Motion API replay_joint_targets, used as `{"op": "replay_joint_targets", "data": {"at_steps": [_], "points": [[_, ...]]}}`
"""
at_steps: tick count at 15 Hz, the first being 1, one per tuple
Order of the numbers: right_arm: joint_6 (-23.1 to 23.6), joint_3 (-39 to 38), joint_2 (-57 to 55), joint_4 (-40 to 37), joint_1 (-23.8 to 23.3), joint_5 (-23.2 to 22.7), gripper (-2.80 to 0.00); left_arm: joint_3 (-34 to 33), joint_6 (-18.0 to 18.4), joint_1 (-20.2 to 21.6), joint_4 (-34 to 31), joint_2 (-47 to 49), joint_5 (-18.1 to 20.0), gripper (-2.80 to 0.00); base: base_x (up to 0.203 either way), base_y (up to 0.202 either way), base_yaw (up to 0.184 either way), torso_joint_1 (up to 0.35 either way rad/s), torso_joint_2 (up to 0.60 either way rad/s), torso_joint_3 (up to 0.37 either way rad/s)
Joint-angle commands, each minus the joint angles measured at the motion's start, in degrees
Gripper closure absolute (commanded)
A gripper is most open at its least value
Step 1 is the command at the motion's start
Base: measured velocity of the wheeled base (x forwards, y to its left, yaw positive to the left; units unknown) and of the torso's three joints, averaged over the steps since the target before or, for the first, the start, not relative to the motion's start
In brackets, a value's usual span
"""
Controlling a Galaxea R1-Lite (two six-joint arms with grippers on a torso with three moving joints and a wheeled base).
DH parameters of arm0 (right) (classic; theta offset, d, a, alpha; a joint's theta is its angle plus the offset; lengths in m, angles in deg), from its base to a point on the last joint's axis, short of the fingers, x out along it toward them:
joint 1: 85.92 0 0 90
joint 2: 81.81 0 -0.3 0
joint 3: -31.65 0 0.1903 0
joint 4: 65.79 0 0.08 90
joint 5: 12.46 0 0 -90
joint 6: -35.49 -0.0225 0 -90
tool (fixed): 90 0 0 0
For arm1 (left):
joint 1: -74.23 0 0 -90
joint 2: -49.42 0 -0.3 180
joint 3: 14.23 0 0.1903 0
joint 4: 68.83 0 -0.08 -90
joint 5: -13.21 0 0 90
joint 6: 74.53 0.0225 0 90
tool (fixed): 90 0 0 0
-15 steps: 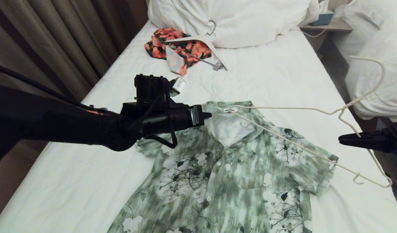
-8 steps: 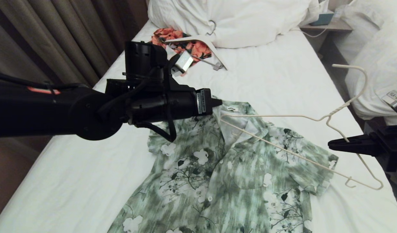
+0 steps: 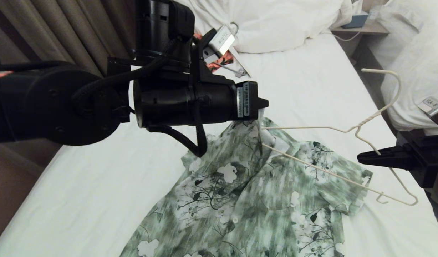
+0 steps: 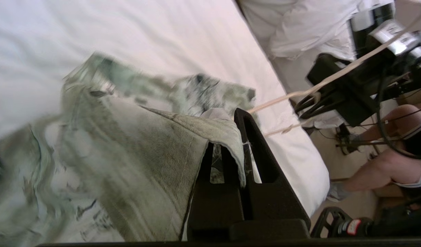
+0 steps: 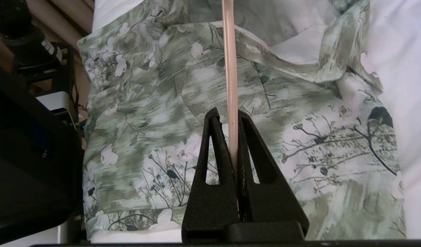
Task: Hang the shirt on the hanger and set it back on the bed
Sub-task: Hook one side of the shirt onto the hanger
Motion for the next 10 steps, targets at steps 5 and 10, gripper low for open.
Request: {"op": "replay_joint_targets", "data": {"at_steps": [5,10], "points": [[0.42,-3.17,4.11,-0.26,-0.5,-0.88,0.0,4.22,4.92,-3.4,0.22,5.39,-4.95,0.0,0.0,0.0,0.0,0.0,0.0,0.0],[0.85,-7.35,7.96,-0.24,-4.12,-1.62,0.0,2.18,10.21,1.25,-0.02,2.57,-5.92,0.0,0.0,0.0,0.0,0.0,0.0,0.0]]}}
